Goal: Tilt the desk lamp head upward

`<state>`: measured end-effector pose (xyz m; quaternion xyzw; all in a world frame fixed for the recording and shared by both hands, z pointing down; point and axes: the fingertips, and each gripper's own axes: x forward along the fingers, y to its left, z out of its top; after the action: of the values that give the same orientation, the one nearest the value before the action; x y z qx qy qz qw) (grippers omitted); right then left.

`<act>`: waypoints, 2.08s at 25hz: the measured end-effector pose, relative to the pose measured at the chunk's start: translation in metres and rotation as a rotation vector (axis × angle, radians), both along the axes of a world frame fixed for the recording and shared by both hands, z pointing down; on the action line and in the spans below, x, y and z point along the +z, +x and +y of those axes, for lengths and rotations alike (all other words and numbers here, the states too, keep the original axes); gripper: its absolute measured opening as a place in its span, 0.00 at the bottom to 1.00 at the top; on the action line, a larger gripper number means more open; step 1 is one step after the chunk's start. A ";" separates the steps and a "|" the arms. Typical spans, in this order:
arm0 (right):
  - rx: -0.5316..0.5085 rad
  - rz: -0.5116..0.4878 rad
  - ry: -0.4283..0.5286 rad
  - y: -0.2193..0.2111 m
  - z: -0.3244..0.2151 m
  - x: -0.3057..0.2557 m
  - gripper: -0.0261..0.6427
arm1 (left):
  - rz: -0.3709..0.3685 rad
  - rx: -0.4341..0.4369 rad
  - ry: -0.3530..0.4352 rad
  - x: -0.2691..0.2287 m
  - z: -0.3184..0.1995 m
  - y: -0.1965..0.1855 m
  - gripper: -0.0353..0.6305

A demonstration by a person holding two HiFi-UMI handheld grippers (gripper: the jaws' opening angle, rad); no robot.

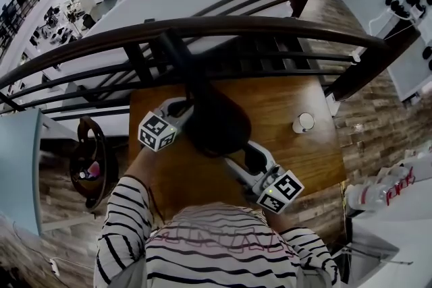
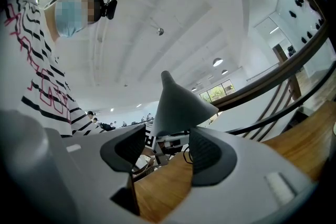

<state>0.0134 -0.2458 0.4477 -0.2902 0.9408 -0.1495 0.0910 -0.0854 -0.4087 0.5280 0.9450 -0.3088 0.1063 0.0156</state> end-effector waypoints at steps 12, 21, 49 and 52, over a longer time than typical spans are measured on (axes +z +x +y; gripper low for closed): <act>0.034 0.025 0.056 0.018 0.022 -0.039 0.41 | 0.001 -0.003 -0.010 -0.001 0.007 0.001 0.13; 0.031 0.088 0.120 0.029 0.037 -0.072 0.42 | 0.008 -0.007 -0.012 0.001 0.011 0.001 0.13; -0.061 0.183 0.331 0.035 0.052 -0.190 0.42 | -0.020 -0.062 -0.002 0.001 0.017 0.003 0.12; -0.073 0.197 0.343 0.035 0.050 -0.197 0.42 | -0.022 -0.072 -0.003 0.002 0.016 0.004 0.12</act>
<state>0.0484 -0.1959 0.2508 -0.2493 0.9668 0.0388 0.0410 -0.0814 -0.3923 0.5295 0.9320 -0.3428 0.1167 0.0174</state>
